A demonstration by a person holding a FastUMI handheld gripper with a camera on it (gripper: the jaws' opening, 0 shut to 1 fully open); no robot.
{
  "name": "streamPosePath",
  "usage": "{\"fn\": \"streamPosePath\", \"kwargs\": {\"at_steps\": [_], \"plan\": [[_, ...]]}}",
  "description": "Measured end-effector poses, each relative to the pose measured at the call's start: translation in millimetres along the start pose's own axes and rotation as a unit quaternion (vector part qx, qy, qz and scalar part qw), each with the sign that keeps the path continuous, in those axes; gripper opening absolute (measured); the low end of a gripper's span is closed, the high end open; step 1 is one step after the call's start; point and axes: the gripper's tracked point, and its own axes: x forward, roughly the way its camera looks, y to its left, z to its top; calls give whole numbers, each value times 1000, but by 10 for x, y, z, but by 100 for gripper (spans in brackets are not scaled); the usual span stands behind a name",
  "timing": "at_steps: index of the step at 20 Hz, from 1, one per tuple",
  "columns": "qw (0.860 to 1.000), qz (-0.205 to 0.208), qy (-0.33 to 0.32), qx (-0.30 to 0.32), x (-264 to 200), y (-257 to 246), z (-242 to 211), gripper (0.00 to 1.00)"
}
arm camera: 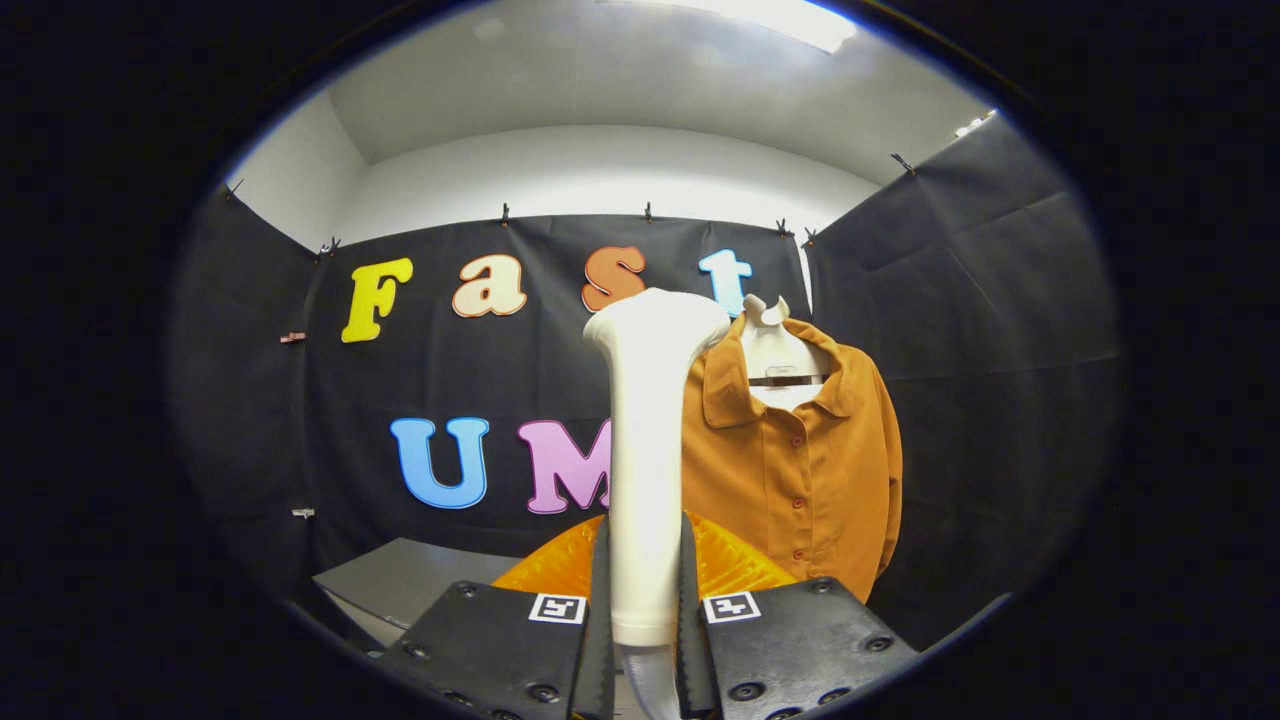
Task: Iron the clothes twice with a garment steamer, once on the left side and once on the right side.
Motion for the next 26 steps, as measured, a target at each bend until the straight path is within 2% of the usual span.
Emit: {"fn": "streamPosePath", "kwargs": {"at_steps": [7, 16, 26], "plan": [[1000, -9, 20, 5, 393, -384, -263, 28], [997, -20, 73, 21, 866, -688, -848, 28], [994, -6, 103, 17, 867, -659, -1380, 28]]}}
